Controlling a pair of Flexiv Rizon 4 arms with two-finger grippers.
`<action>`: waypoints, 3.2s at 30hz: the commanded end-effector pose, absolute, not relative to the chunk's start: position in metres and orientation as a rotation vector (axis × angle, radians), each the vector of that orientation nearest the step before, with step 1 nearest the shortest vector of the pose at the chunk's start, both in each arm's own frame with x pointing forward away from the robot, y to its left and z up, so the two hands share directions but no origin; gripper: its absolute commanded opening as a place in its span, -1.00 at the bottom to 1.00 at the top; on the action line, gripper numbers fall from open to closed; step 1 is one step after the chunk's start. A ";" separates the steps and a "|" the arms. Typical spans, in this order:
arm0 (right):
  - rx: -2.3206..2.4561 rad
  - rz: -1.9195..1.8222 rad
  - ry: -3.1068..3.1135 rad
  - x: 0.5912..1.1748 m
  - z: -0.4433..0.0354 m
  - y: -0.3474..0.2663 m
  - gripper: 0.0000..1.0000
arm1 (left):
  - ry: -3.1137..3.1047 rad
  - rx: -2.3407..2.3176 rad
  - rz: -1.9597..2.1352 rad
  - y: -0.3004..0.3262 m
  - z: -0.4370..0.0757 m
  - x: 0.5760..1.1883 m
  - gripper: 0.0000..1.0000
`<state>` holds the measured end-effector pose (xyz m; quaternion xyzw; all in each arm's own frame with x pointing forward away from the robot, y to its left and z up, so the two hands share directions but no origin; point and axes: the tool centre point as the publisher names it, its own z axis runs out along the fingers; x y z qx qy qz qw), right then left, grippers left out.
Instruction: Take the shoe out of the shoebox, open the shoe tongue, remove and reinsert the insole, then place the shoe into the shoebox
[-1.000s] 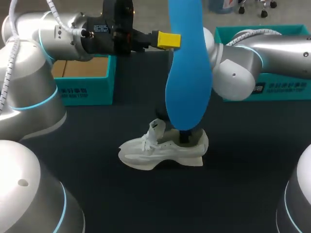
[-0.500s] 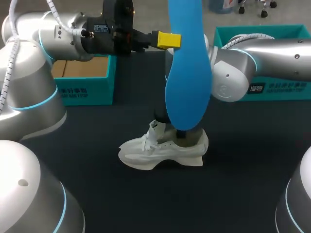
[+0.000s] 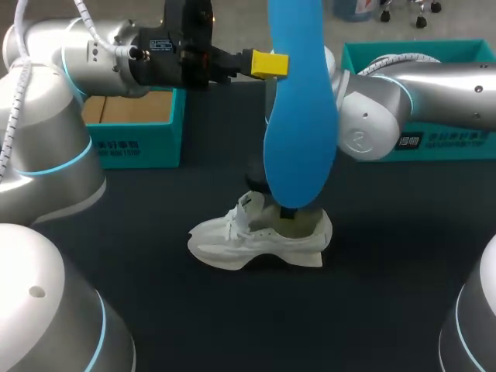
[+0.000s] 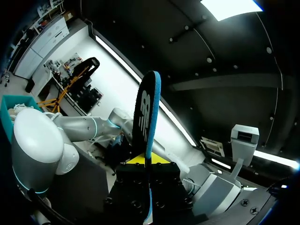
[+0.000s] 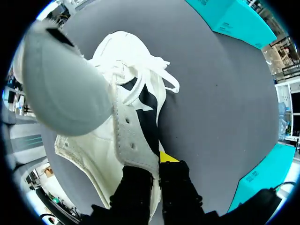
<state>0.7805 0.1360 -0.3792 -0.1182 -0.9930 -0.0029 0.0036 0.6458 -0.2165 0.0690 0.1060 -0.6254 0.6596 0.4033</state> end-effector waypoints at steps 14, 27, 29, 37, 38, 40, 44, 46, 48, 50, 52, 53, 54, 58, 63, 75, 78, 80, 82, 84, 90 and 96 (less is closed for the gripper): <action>-1.674 -0.333 -2.391 0.756 -0.349 0.149 -1.00 | -1.580 0.268 1.666 -0.217 0.069 0.645 -1.00; -1.799 -0.380 -2.300 0.758 -0.348 0.145 -1.00 | -1.580 0.268 1.666 -0.217 0.069 0.645 -1.00; -1.826 -0.425 -2.247 0.758 -0.350 0.144 -1.00 | -1.580 0.268 1.666 -0.217 0.069 0.645 -1.00; -1.869 -0.437 -2.263 0.754 -0.365 0.142 -1.00 | -1.580 0.268 1.666 -0.217 0.069 0.645 -1.00; -1.863 -0.436 -2.274 0.753 -0.367 0.143 -1.00 | -1.580 0.268 1.666 -0.217 0.069 0.645 -1.00; -1.861 -0.406 -2.317 0.751 -0.372 0.144 -1.00 | -1.580 0.268 1.666 -0.217 0.069 0.645 -1.00; -1.820 -0.422 -2.354 0.750 -0.378 0.146 -1.00 | -1.580 0.268 1.666 -0.217 0.069 0.645 -1.00; -1.813 -0.430 -2.362 0.751 -0.379 0.147 -1.00 | -1.580 0.268 1.666 -0.217 0.069 0.645 -1.00; -1.816 -0.434 -2.368 0.752 -0.378 0.148 -1.00 | -1.580 0.268 1.666 -0.217 0.069 0.645 -1.00; -1.822 -0.438 -2.367 0.753 -0.377 0.147 -1.00 | -1.580 0.268 1.666 -0.217 0.069 0.645 -1.00; -1.825 -0.429 -2.386 0.753 -0.378 0.147 -1.00 | -1.580 0.268 1.666 -0.217 0.069 0.645 -1.00; -1.827 -0.428 -2.386 0.754 -0.379 0.147 -1.00 | -1.580 0.268 1.666 -0.217 0.069 0.645 -1.00; -1.836 -0.430 -2.383 0.754 -0.380 0.147 -1.00 | -1.580 0.268 1.666 -0.217 0.069 0.645 -1.00; -1.849 -0.427 -2.383 0.755 -0.383 0.143 -1.00 | -1.580 0.268 1.666 -0.217 0.069 0.645 -1.00; -1.844 -0.391 -2.374 0.756 -0.389 0.143 -0.07 | -1.580 0.268 1.666 -0.217 0.069 0.645 -1.00; -1.808 -0.558 -2.081 0.752 -0.349 0.132 1.00 | -1.580 0.268 1.666 -0.217 0.069 0.645 -1.00; -1.785 -0.629 -1.973 0.756 -0.335 0.126 1.00 | -1.580 0.268 1.666 -0.217 0.069 0.645 -1.00; -1.777 -0.677 -1.922 0.760 -0.326 0.122 1.00 | -1.580 0.268 1.666 -0.217 0.069 0.645 -1.00; -1.758 -0.742 -1.866 0.767 -0.316 0.118 1.00 | -1.580 0.268 1.666 -0.217 0.069 0.645 -1.00; -1.745 -0.795 -1.828 0.775 -0.307 0.113 1.00 | -1.580 0.268 1.666 -0.217 0.069 0.645 -1.00; -1.757 -0.837 -1.842 0.793 -0.291 0.105 1.00 | -1.580 0.268 1.666 -0.217 0.069 0.645 -1.00; -1.757 -0.837 -1.842 0.793 -0.291 0.105 1.00 | -1.580 0.268 1.666 -0.217 0.069 0.645 -1.00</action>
